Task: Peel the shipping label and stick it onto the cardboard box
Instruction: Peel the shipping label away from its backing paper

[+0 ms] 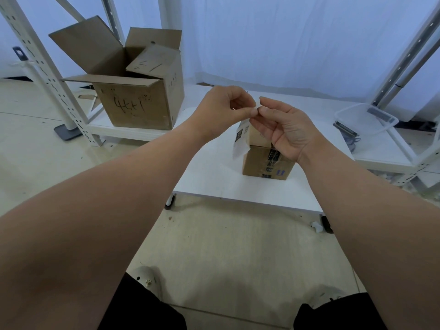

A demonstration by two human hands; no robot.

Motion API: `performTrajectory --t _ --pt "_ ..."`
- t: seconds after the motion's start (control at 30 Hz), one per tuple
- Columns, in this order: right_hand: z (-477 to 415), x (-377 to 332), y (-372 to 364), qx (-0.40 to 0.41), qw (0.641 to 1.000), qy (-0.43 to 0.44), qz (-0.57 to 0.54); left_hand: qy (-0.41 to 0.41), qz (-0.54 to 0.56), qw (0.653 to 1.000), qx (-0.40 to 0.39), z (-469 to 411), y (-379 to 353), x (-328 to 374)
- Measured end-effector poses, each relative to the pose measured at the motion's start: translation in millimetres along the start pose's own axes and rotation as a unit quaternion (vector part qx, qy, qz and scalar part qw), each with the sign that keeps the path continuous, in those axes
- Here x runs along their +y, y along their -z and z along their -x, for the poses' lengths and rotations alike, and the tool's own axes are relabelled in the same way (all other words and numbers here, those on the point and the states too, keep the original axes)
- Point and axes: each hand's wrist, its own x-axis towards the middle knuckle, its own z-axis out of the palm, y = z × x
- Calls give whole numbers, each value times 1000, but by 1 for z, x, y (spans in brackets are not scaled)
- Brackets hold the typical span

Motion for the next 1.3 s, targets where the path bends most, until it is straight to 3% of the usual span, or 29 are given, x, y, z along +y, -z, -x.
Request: performTrajectory --t 0.37,0.57,0.8,1.3 --pt "2 0 -2 10 999 2 34 13 -12 1000 -5 1 -1 1" --pt "3 2 -10 25 987 17 160 81 105 991 -31 1 0 2" --pt "3 0 -7 41 939 51 338 146 206 964 -85 1 8 -3" --pt "5 0 -10 24 926 57 372 172 173 965 -96 3 12 -1"
